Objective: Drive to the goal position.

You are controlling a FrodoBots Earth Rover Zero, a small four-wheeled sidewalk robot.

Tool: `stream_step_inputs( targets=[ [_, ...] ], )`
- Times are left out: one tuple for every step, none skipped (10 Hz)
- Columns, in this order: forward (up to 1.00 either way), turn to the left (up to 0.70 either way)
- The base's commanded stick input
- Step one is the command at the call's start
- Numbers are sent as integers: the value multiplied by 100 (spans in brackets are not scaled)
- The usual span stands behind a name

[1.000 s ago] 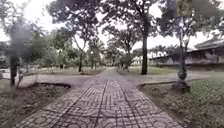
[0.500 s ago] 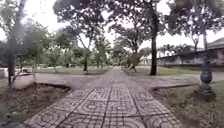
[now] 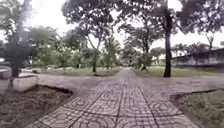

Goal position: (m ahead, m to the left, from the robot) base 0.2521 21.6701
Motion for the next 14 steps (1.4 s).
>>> stream_step_inputs(
  targets=[
    [100, 0],
    [100, 0],
    [100, 3],
    [100, 27],
    [100, 5],
    [100, 0],
    [100, 0],
    [100, 0],
    [100, 0],
    [100, 0],
    [100, 0],
    [100, 0],
    [100, 4],
    [100, 26]
  ],
)
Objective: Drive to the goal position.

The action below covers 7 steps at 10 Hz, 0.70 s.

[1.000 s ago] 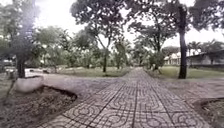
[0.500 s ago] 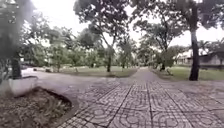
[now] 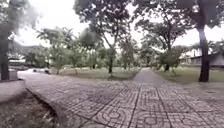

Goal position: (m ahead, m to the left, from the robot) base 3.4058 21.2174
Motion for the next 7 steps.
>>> stream_step_inputs(
  targets=[
    [100, 27],
    [100, 27],
    [100, 2],
    [100, 26],
    [100, 27],
    [100, 27],
    [100, 27]
  ],
)
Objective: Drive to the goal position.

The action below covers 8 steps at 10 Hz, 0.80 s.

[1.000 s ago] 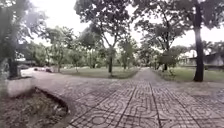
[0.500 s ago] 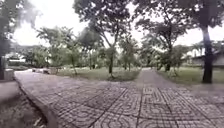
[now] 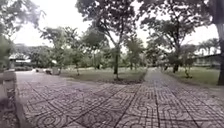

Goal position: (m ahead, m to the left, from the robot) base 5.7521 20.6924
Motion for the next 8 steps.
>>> stream_step_inputs(
  targets=[
    [100, 27],
    [100, 27],
    [100, 27],
    [100, 27],
    [100, 27],
    [100, 27],
    [100, 27],
    [100, 27]
  ],
)
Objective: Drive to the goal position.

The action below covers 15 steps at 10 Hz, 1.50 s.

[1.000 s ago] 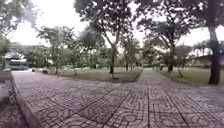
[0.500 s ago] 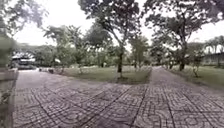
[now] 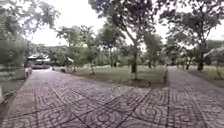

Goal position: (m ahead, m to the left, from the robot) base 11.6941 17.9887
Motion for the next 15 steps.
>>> stream_step_inputs(
  targets=[
    [100, 27],
    [100, 27],
    [100, 27],
    [100, 27],
    [100, 27],
    [100, 27],
    [100, 27],
    [100, 27],
    [100, 22],
    [100, 0],
    [100, 0],
    [100, 0],
    [100, 22],
    [100, 0],
    [100, 0]
  ],
)
